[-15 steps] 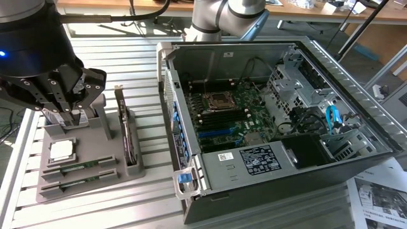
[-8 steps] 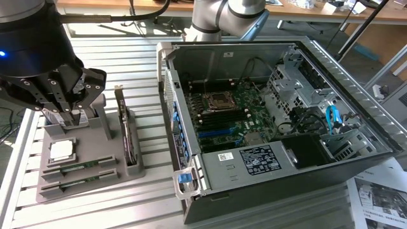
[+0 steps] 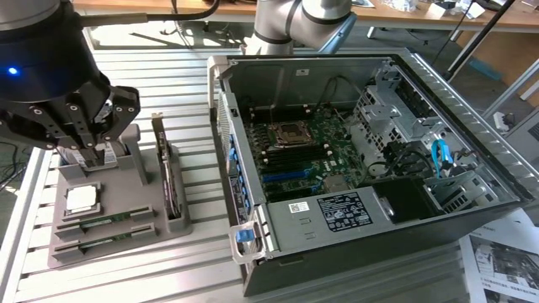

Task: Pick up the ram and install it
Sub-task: 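Pick up the ram and move it above insertion slot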

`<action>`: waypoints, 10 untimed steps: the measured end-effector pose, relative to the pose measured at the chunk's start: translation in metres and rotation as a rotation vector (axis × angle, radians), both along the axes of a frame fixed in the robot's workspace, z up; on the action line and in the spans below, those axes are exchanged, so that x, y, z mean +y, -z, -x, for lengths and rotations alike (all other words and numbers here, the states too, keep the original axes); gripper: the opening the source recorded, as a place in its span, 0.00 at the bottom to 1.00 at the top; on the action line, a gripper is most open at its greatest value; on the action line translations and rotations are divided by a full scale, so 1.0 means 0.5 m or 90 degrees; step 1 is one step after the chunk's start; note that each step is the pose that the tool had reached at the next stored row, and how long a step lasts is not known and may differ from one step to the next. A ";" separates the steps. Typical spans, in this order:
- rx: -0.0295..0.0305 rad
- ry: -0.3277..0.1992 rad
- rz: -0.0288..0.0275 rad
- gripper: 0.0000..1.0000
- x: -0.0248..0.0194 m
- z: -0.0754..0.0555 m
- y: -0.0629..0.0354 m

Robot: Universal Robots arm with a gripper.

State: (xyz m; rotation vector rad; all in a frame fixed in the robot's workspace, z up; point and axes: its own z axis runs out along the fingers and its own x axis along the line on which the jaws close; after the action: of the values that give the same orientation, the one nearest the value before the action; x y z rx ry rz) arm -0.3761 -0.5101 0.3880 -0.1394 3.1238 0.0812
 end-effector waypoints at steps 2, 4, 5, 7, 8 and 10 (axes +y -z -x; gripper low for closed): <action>0.0000 -0.039 0.0000 0.11 0.0000 0.000 0.000; -0.0001 -0.083 0.0000 0.11 0.0000 0.000 0.000; 0.0000 -0.105 0.0000 0.11 0.0000 0.000 0.000; -0.0001 -0.142 0.0000 0.11 0.0000 0.000 0.001; 0.0000 -0.164 0.0000 0.11 0.0000 0.000 0.001; 0.0000 -0.181 0.0003 0.11 0.0000 0.000 0.001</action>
State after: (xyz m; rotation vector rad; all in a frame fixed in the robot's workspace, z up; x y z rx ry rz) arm -0.3761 -0.5101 0.3877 -0.5830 3.0797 0.0830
